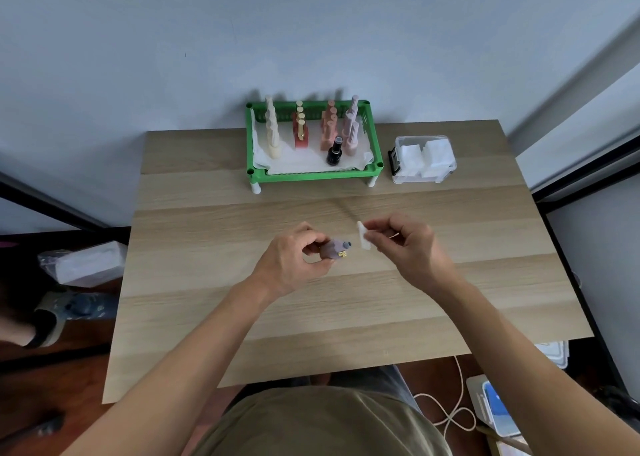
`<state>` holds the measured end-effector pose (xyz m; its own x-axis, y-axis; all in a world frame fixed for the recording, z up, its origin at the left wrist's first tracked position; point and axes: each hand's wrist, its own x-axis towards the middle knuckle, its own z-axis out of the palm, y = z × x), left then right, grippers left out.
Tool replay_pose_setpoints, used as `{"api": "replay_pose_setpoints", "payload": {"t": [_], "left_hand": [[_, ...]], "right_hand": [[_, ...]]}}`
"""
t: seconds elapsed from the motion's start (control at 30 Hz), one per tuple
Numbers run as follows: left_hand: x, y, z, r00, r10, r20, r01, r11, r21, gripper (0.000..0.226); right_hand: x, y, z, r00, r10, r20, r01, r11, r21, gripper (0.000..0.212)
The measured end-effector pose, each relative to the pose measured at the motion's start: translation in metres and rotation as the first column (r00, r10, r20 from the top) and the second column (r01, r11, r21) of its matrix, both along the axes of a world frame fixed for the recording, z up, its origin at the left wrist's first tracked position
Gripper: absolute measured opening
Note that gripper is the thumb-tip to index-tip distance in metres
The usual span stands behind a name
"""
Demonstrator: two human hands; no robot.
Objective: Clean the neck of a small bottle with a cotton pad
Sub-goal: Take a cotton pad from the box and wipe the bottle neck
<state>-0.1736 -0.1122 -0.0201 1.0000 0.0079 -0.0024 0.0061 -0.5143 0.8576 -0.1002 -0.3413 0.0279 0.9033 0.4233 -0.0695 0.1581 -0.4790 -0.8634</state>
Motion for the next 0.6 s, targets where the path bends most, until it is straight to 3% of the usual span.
{"api": "replay_pose_setpoints", "payload": {"t": [0.13, 0.27, 0.6], "left_hand": [[0.001, -0.004, 0.001, 0.999, -0.008, -0.040, 0.008, 1.000, -0.011, 0.029], [0.002, -0.006, 0.003, 0.998, -0.033, -0.046, 0.030, 0.998, -0.059, 0.024], [-0.003, -0.004, 0.004, 1.000, -0.019, 0.005, 0.019, 0.997, -0.070, 0.025]], "right_hand": [[-0.010, 0.015, 0.011, 0.963, 0.185, 0.194, -0.164, 0.979, -0.123, 0.012], [-0.012, 0.023, 0.013, 0.897, 0.305, 0.319, -0.210, 0.930, -0.301, 0.012], [-0.008, 0.026, 0.020, 0.826, 0.421, 0.373, -0.272, 0.880, -0.390, 0.011]]}}
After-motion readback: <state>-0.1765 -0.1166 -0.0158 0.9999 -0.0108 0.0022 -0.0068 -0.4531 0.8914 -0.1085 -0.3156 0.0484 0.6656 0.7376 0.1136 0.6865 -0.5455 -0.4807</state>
